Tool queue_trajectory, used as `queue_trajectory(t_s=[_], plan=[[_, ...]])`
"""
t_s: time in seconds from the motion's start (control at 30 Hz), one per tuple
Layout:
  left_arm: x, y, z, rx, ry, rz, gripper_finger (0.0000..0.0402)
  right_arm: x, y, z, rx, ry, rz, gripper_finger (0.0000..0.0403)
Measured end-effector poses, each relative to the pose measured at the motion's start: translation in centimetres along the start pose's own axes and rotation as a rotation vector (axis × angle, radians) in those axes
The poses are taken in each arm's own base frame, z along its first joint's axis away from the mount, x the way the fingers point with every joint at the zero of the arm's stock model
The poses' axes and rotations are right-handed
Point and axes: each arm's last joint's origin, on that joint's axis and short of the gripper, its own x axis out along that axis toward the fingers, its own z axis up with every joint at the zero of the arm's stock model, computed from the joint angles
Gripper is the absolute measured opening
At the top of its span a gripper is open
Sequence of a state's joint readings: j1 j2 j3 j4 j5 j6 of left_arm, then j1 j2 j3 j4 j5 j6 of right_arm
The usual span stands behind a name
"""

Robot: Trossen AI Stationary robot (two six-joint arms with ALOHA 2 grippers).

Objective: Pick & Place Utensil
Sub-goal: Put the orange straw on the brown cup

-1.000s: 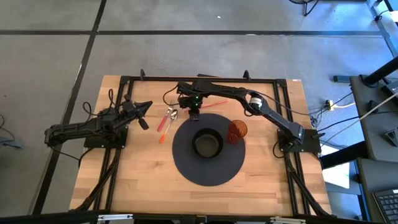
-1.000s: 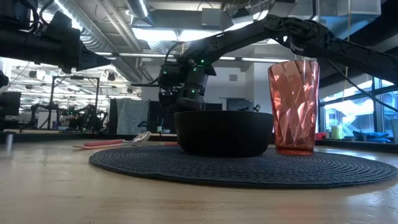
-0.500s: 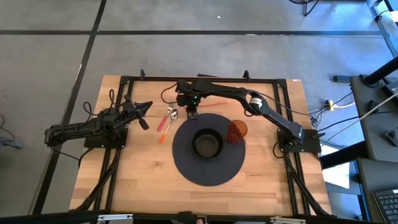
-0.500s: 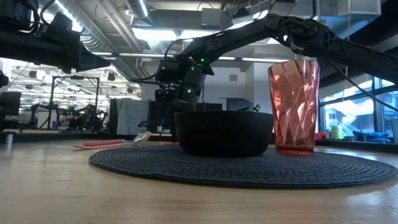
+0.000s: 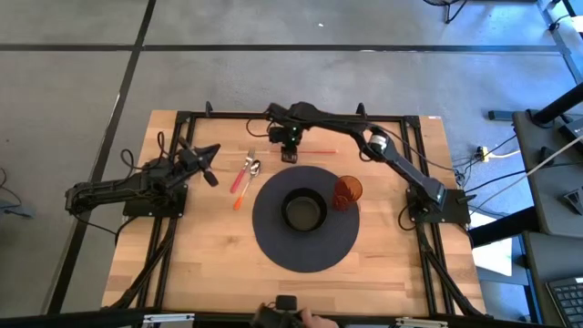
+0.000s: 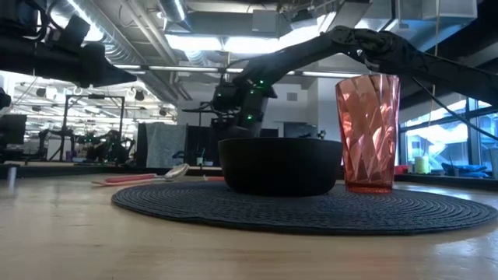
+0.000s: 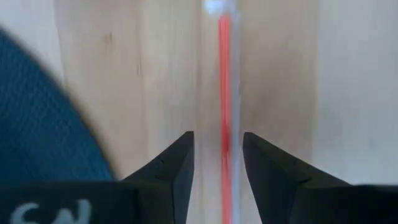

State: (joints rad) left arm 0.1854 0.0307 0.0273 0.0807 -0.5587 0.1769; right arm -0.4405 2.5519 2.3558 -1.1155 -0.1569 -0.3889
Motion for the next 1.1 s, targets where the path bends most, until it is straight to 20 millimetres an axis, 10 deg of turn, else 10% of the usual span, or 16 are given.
queue_trajectory(t_s=[1.1], plan=[[0.0,0.2,0.9,-0.034,-0.081,0.014,0.0006,-0.1,1.4,0.7,-0.084,0.051,-0.168,0.0002]])
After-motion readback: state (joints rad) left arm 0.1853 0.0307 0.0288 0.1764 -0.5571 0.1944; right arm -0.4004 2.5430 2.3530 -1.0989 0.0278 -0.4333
